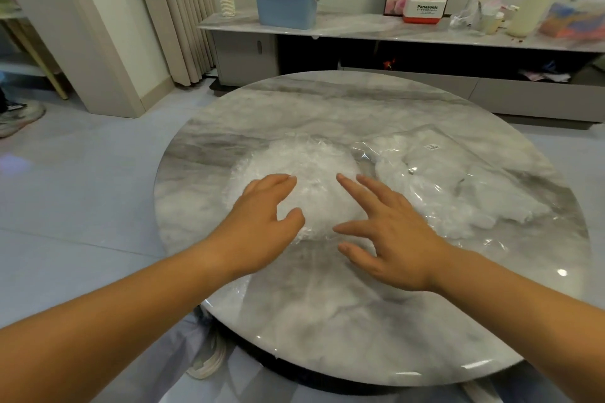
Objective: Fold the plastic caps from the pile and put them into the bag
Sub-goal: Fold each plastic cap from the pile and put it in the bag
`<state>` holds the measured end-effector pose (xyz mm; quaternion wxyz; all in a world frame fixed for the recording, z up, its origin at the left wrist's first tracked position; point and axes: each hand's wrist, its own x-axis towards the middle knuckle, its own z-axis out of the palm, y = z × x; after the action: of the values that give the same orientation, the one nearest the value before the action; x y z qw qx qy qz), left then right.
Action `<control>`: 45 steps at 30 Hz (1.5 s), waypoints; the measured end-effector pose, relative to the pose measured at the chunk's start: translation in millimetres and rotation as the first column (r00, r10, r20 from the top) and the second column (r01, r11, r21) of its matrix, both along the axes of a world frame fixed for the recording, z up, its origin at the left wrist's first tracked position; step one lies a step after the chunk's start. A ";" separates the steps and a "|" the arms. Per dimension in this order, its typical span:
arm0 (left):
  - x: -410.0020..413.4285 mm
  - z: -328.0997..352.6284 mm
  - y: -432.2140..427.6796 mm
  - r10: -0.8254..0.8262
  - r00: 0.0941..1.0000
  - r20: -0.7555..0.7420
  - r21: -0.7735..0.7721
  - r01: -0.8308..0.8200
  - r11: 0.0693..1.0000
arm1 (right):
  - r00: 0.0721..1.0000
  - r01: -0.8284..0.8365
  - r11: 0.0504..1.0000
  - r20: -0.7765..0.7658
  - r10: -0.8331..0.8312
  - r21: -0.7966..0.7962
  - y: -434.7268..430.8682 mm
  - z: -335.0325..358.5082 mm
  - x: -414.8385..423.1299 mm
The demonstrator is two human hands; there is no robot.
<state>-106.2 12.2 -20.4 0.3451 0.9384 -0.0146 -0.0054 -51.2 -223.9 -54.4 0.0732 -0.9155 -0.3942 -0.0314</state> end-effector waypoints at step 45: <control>5.1 -60.0 -38.9 -0.041 0.984 -0.172 0.223 0.080 0.972 | 0.912 0.194 0.981 -0.373 -0.172 0.022 -66.0 -20.8 -54.1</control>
<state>-101.1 -26.7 -80.4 0.2344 0.9673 -0.0137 -0.0957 -105.3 -289.8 -75.1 0.1696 -0.9353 -0.2850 0.1231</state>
